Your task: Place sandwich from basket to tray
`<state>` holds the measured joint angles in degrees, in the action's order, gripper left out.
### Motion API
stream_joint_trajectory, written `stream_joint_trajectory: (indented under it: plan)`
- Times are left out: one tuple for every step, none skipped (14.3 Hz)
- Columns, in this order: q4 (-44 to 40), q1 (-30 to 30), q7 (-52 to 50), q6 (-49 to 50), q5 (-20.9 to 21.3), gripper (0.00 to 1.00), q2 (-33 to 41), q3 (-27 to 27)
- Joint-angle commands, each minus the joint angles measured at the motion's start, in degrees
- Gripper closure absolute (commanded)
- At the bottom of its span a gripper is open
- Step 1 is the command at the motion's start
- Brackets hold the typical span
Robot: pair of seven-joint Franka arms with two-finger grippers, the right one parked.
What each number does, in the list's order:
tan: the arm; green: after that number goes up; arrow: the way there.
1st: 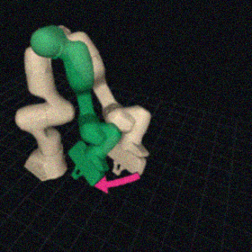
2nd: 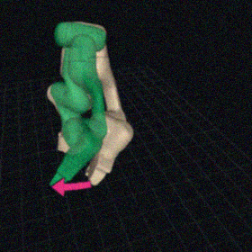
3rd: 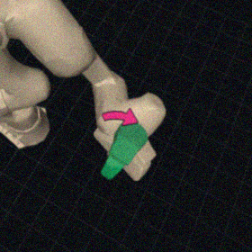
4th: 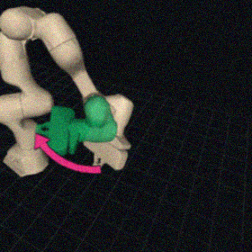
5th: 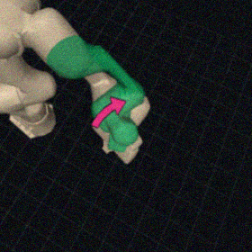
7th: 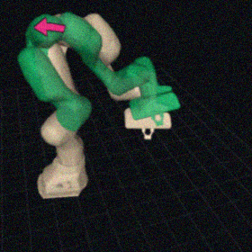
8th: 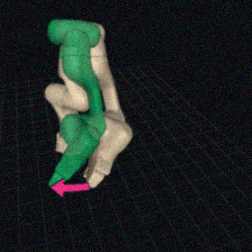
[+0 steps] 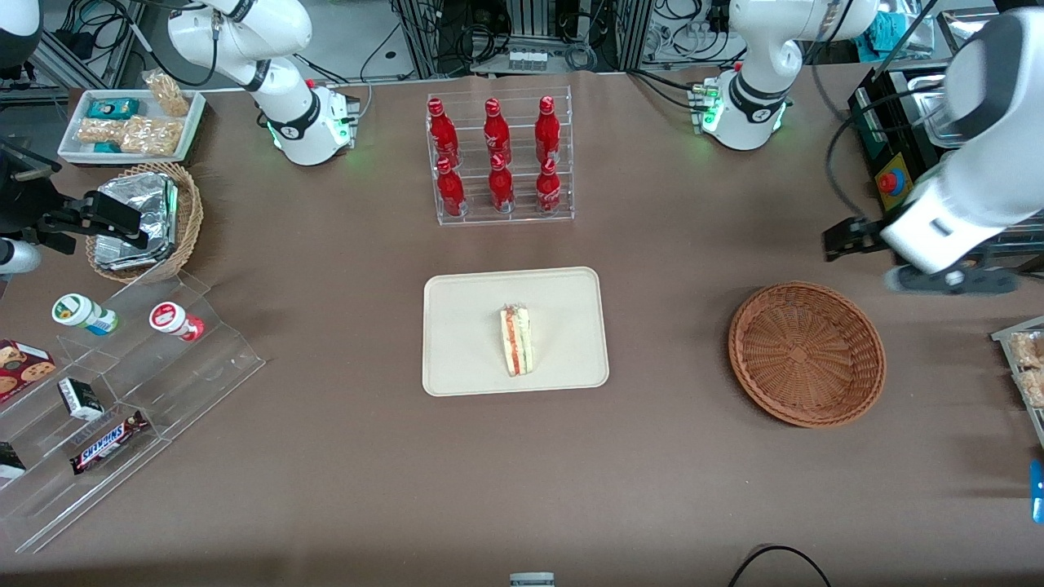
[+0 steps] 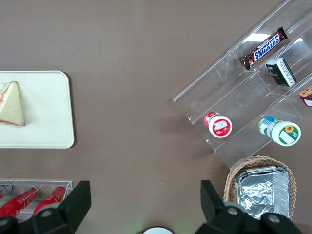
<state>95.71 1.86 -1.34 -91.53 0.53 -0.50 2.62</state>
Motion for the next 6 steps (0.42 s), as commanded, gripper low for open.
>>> stream_joint_trajectory:
  plan:
    - [-5.0, -6.3, 0.3, 5.4, -0.4, 0.0, 0.4, 5.5]
    - [-5.8, -7.0, 0.2, 6.4, -0.1, 0.0, 0.5, 6.1]
    - [-5.9, -7.0, 0.2, 6.1, 0.2, 0.0, 0.9, 6.1]
    - [-5.9, -7.0, 0.2, 5.8, 0.3, 0.0, 1.2, 6.1]
    - [-5.9, -7.0, 0.3, 5.0, 0.4, 0.0, 1.2, 6.0]
    - [-5.9, -7.0, 0.3, 3.9, 0.4, 0.0, 1.3, 5.9]
